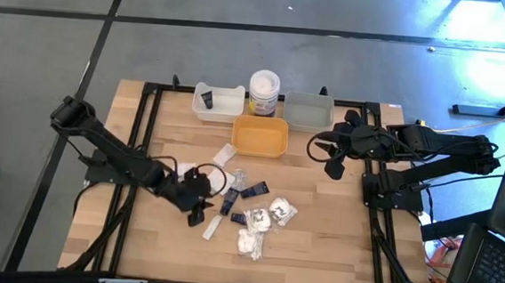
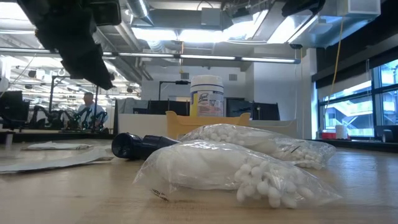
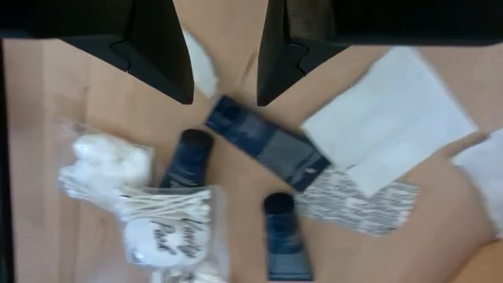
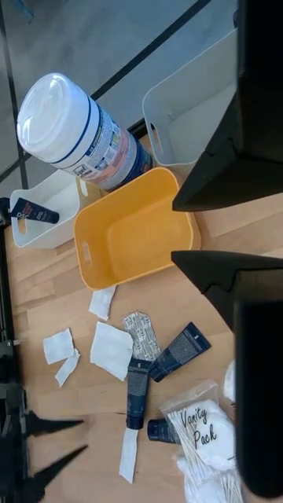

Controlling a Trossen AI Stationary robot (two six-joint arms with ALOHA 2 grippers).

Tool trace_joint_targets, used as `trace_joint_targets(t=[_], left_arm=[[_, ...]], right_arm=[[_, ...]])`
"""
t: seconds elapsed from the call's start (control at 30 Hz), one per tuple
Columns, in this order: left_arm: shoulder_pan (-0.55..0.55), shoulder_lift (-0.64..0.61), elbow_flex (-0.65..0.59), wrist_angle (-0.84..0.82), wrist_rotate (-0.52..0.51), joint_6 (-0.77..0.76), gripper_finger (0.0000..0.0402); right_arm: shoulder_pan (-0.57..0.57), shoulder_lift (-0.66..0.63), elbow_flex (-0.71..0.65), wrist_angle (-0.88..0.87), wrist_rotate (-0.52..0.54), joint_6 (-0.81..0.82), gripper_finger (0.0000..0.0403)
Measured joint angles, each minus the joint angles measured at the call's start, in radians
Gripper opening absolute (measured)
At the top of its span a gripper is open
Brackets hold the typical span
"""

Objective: Pick & Place Travel size toiletries
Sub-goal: Put the white bandage into the yellow bin

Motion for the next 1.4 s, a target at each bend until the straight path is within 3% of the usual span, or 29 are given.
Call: trace_joint_targets(t=[0.33, 0.77, 1.07, 1.4], left_arm=[[-0.072, 0.181, 0.000, 0.125, -0.078, -0.185, 0.0139], [-0.084, 0.381, 0.000, 0.287, -0.072, -0.289, 0.0139], [-0.084, 0.397, 0.002, 0.293, -0.087, -0.297, 0.0135], [-0.082, 0.399, 0.000, 0.301, -0.079, -0.268, 0.0086]], right_arm=[[0.000, 0.000, 0.000, 0.000, 0.000, 0.000, 0.0114], [0.000, 0.000, 0.000, 0.000, 0.000, 0.000, 0.0137], [0.000, 0.000, 0.000, 0.000, 0.000, 0.000, 0.0149], [0.000, 0.000, 0.000, 0.000, 0.000, 0.000, 0.0161]])
